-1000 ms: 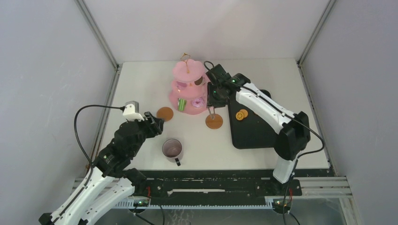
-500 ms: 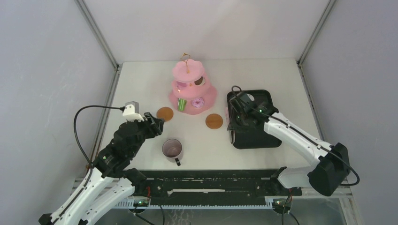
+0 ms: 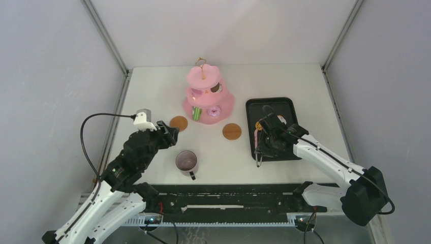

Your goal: Serve the afternoon tea

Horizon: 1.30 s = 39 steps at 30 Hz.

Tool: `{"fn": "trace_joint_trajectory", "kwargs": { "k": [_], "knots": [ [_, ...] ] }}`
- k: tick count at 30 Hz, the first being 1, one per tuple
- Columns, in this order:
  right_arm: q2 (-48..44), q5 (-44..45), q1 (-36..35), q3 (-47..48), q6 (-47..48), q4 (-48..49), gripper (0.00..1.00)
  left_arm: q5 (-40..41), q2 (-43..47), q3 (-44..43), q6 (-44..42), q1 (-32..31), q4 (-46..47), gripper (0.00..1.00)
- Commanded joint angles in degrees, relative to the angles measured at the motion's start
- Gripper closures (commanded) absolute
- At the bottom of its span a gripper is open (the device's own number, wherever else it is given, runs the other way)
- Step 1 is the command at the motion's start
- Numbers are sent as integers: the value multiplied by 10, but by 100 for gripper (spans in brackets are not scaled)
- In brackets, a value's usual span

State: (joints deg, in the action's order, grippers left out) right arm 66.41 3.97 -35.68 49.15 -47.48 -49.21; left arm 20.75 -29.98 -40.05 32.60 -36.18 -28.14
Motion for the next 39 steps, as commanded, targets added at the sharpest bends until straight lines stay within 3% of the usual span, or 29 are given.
{"fn": "trace_joint_trajectory", "kwargs": {
  "k": [1, 17, 39],
  "knots": [
    [9, -20, 23, -15, -2, 54, 59, -3, -12, 9, -1, 5, 29, 39],
    [86, -99, 113, -34, 35, 150, 59, 6, -56, -2, -9, 5, 41, 39],
    [150, -140, 164, -17, 53, 205, 59, 12, -96, -21, -23, 7, 42, 39]
  ]
}}
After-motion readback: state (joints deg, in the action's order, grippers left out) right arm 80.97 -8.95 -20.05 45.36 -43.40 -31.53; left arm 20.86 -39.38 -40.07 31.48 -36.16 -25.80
